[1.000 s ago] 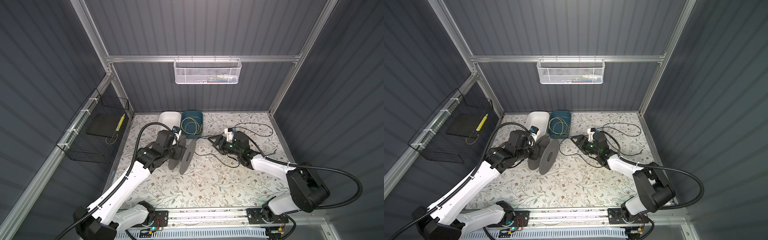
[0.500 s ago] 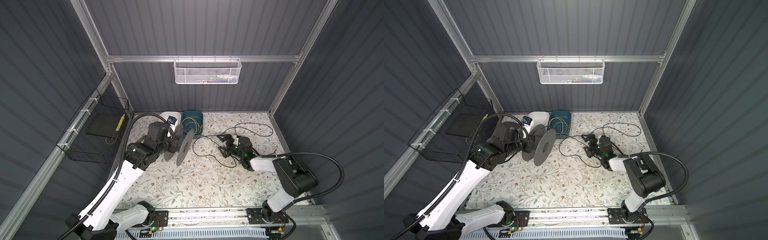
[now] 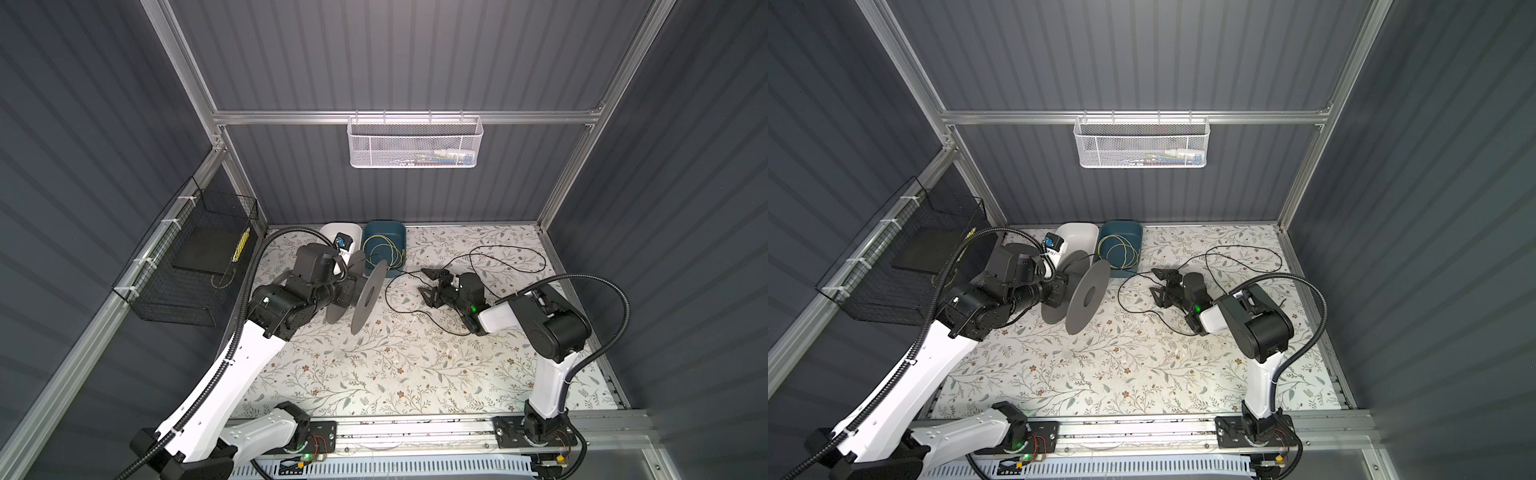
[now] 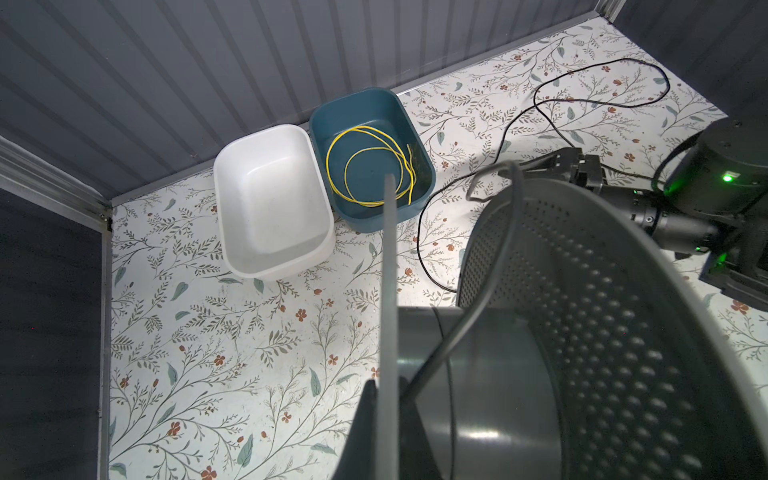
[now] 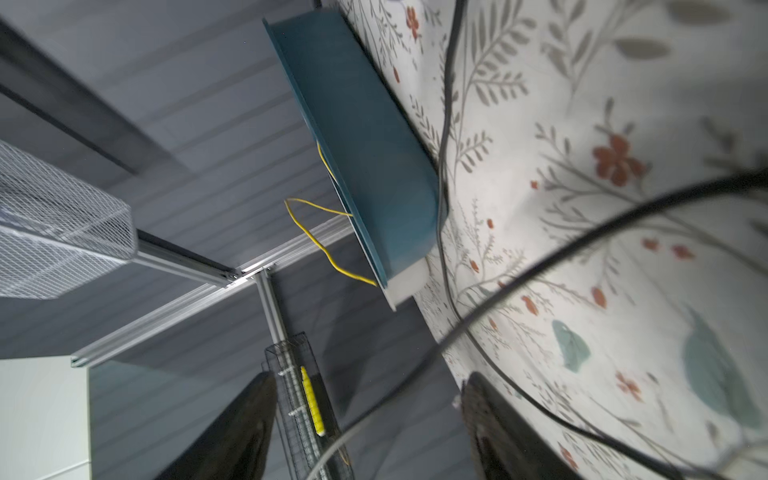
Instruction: Wrap the cables
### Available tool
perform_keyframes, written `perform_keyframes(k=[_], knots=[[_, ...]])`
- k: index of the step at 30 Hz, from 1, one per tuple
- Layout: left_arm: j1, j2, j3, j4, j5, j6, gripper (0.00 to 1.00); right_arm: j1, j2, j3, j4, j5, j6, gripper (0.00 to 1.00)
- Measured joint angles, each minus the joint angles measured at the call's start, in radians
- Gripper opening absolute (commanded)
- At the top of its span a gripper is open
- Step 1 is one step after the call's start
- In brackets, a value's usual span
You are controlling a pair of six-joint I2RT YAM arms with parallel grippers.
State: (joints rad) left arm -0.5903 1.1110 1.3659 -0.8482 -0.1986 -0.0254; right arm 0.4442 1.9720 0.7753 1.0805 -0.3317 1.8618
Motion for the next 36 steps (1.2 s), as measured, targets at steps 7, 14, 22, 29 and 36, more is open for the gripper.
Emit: perform_keyframes(k=[7, 14, 22, 29, 36], knots=[[0.000, -0.005, 0.077, -0.016, 0.002, 0.006, 0.00, -0.027, 0.064, 0.198, 0.066, 0.061, -0.058, 0.50], [0.000, -0.031, 0.143, -0.065, 0.002, 0.027, 0.00, -0.036, 0.112, 0.348, 0.137, 0.123, -0.077, 0.47], [0.000, -0.090, 0.159, -0.126, -0.057, 0.047, 0.00, -0.127, 0.095, 0.368, 0.124, 0.149, -0.109, 0.43], [0.000, -0.115, 0.159, -0.162, -0.117, 0.058, 0.00, -0.260, 0.021, 0.367, 0.100, 0.121, -0.143, 0.40], [0.000, -0.119, 0.220, -0.218, -0.159, 0.060, 0.00, -0.326, 0.014, 0.376, 0.045, 0.077, -0.173, 0.38]])
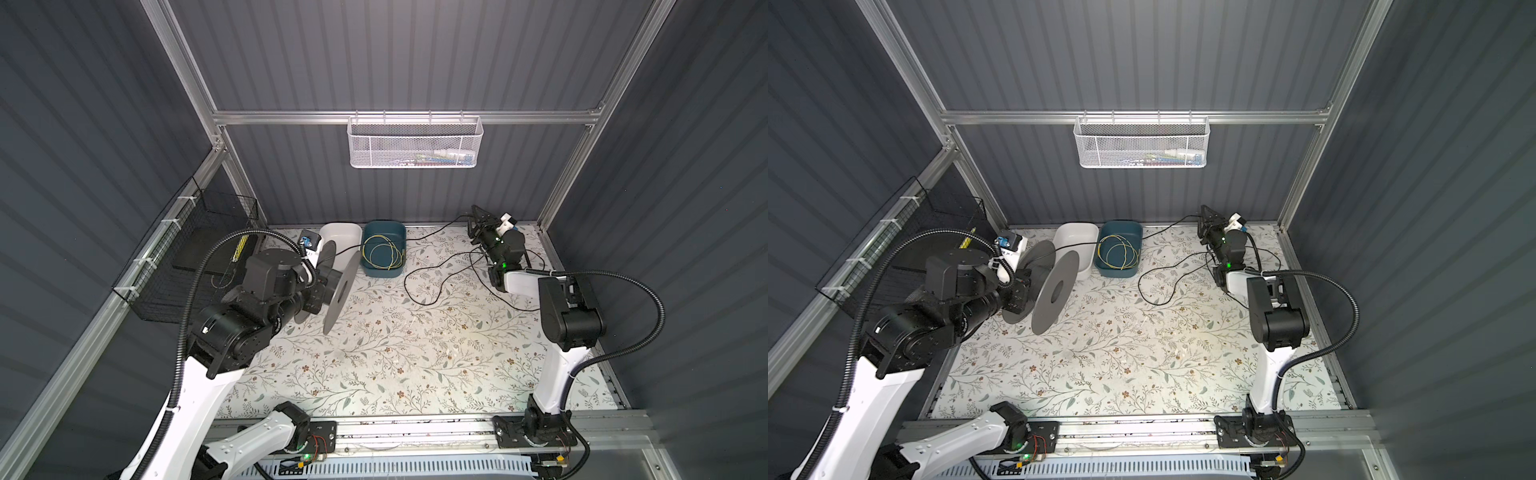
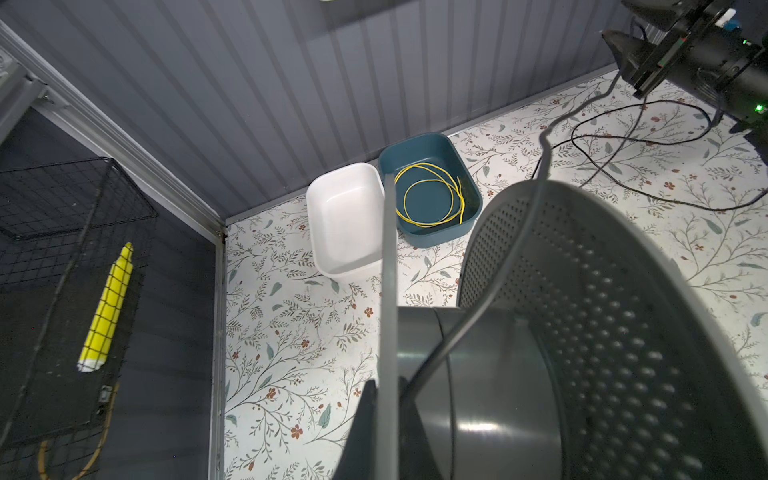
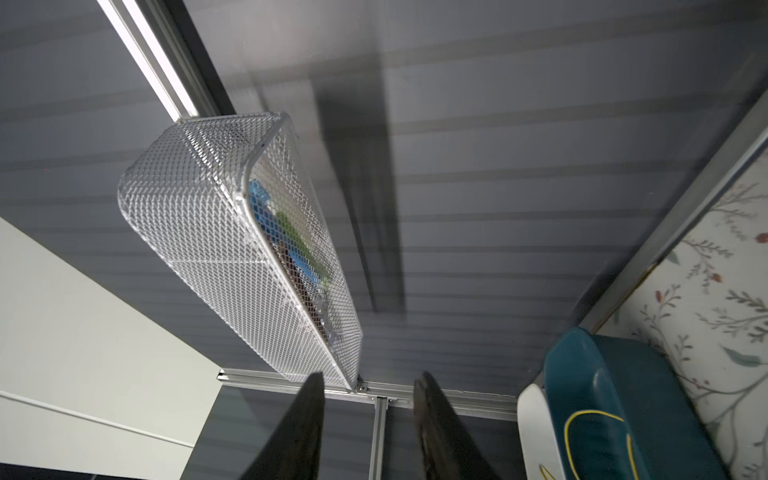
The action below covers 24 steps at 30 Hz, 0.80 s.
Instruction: Wrap the cables
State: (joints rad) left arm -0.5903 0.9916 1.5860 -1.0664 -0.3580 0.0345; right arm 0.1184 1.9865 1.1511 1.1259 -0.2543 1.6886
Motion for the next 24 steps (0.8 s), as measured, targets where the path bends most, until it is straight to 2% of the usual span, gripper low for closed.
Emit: perform_keyframes(k=[14, 20, 24], knots=[[0.000, 0.004, 0.189, -0.120, -0.066, 0.000, 0.00, -0.068, 0.082, 0.150, -0.105, -0.056, -0.037, 0.34], [0.000, 0.022, 0.222, -0.146, -0.064, 0.000, 0.00, -0.106, 0.108, 0.220, -0.181, -0.093, -0.082, 0.17], [0.000, 0.049, 0.237, -0.150, -0.021, 0.000, 0.00, -0.100, 0.115, 0.299, -0.303, -0.114, -0.177, 0.07]])
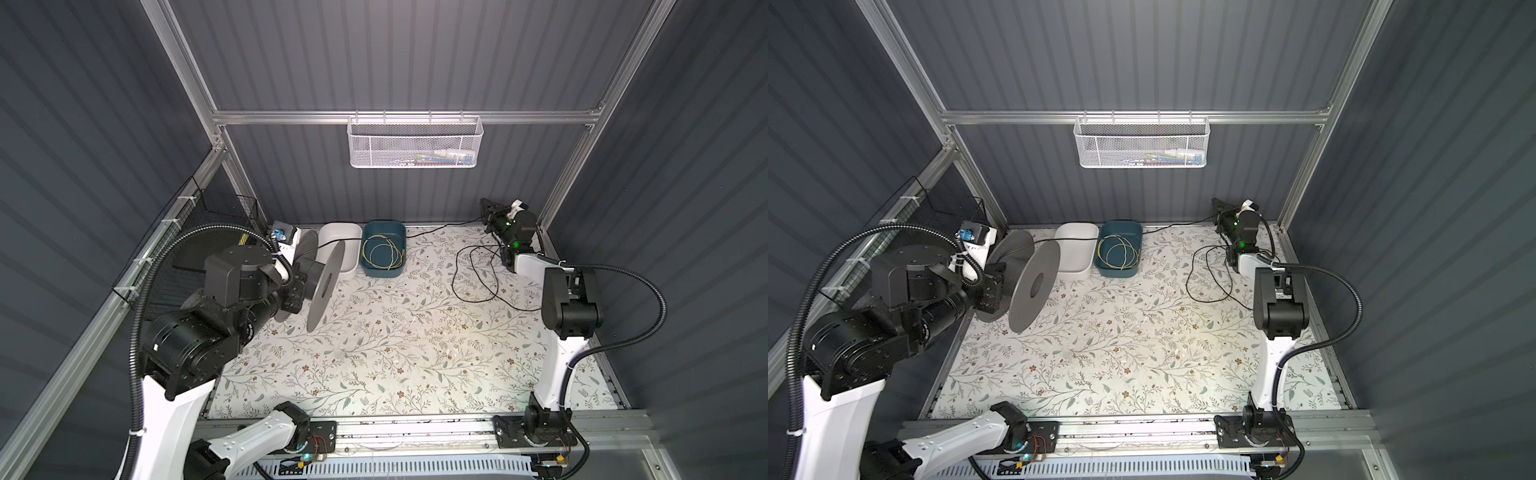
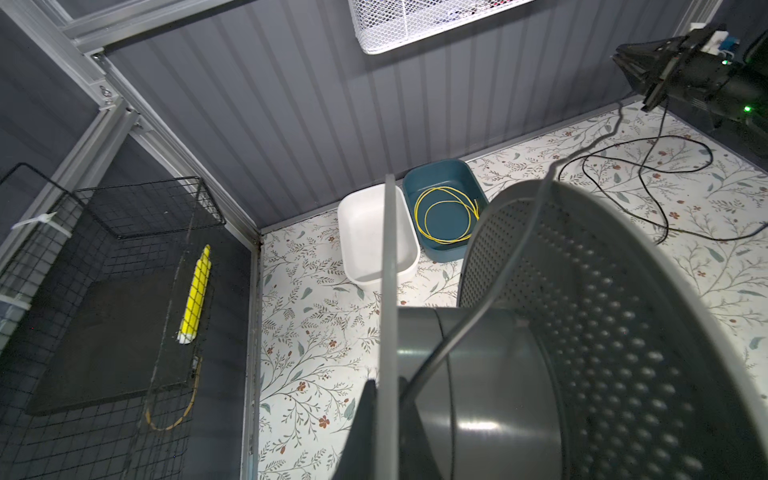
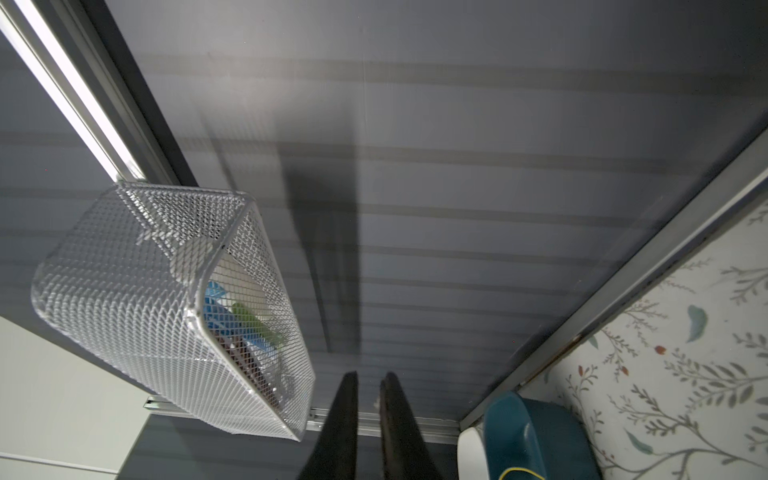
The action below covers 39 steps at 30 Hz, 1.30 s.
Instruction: Wrap the cables
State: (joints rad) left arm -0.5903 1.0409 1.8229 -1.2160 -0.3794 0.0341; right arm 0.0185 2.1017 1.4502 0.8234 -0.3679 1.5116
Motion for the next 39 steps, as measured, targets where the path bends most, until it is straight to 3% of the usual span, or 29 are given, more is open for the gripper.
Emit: perform_keyframes(k=[10, 14, 19, 29, 39], knots=[[0.000, 0.145, 0.146, 0.007, 0.247, 0.006, 0.00, 0.059, 0.035, 0.058, -0.215, -0.012, -0.184, 0.00], [0.000, 0.161, 0.146, 0.023, 0.316, -0.001, 0.00, 0.080, 0.035, -0.026, -0.233, -0.013, -0.232, 0.00], [0.000, 0.195, 0.130, 0.165, 0.316, -0.079, 0.00, 0.149, -0.008, -0.243, -0.233, -0.001, -0.290, 0.00], [0.000, 0.345, 0.034, 0.534, 0.138, -0.208, 0.00, 0.396, -0.310, -0.577, -0.171, 0.070, -0.348, 0.00], [-0.017, 0.501, -0.066, 0.721, -0.234, -0.171, 0.00, 0.517, -0.679, -0.673, -0.244, 0.124, -0.433, 0.00]])
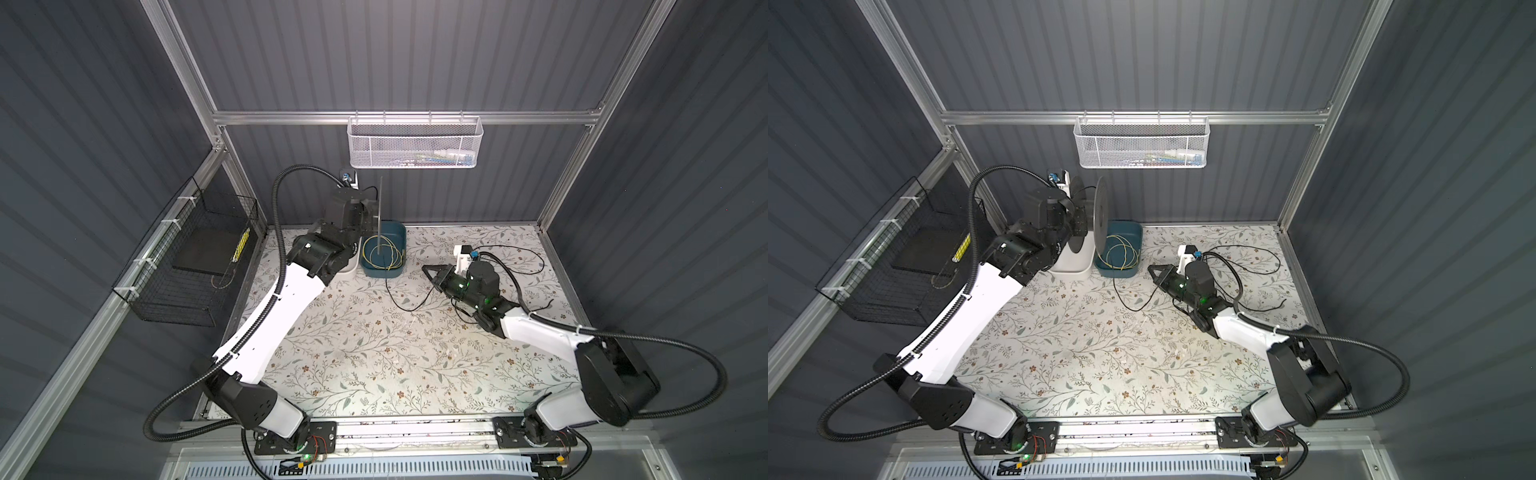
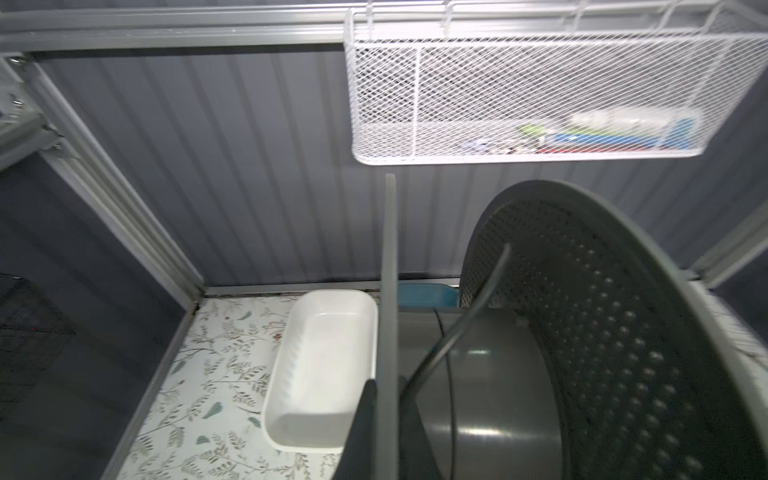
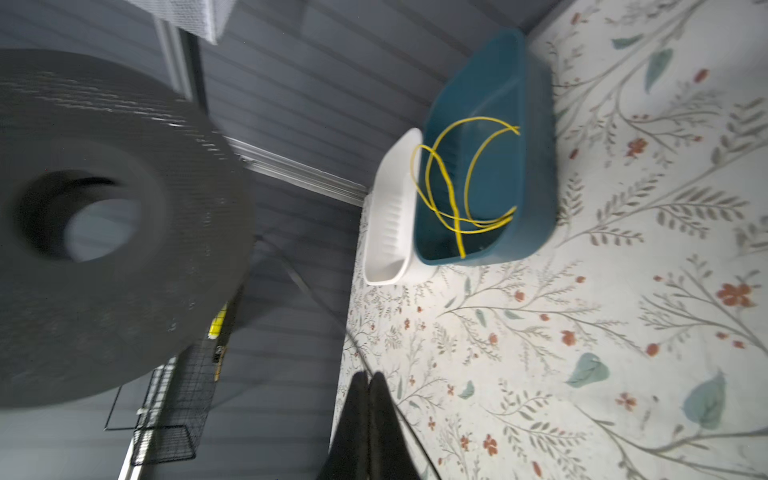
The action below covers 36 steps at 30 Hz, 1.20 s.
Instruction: Wrap the cables
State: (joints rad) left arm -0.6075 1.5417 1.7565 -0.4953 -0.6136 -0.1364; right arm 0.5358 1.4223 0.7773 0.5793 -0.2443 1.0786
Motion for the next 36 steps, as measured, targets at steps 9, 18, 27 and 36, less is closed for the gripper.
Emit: perform_keyframes(k=[9, 18, 27, 36], knots=[[-0.045, 0.076, -0.119, 0.107, -0.247, 0.177, 0.00, -0.017, -0.133, 0.200, -0.166, -0.046, -0.081, 0.00], [-0.045, 0.076, -0.206, 0.137, -0.343, 0.264, 0.00, -0.155, -0.158, 0.372, -0.260, -0.161, -0.090, 0.00], [-0.045, 0.055, -0.262, 0.095, -0.314, 0.276, 0.00, -0.317, -0.153, 0.448, -0.280, -0.228, -0.066, 0.05], [-0.048, -0.072, -0.273, -0.174, -0.132, 0.226, 0.00, -0.457, 0.040, 0.592, -0.187, -0.233, 0.025, 0.16]])
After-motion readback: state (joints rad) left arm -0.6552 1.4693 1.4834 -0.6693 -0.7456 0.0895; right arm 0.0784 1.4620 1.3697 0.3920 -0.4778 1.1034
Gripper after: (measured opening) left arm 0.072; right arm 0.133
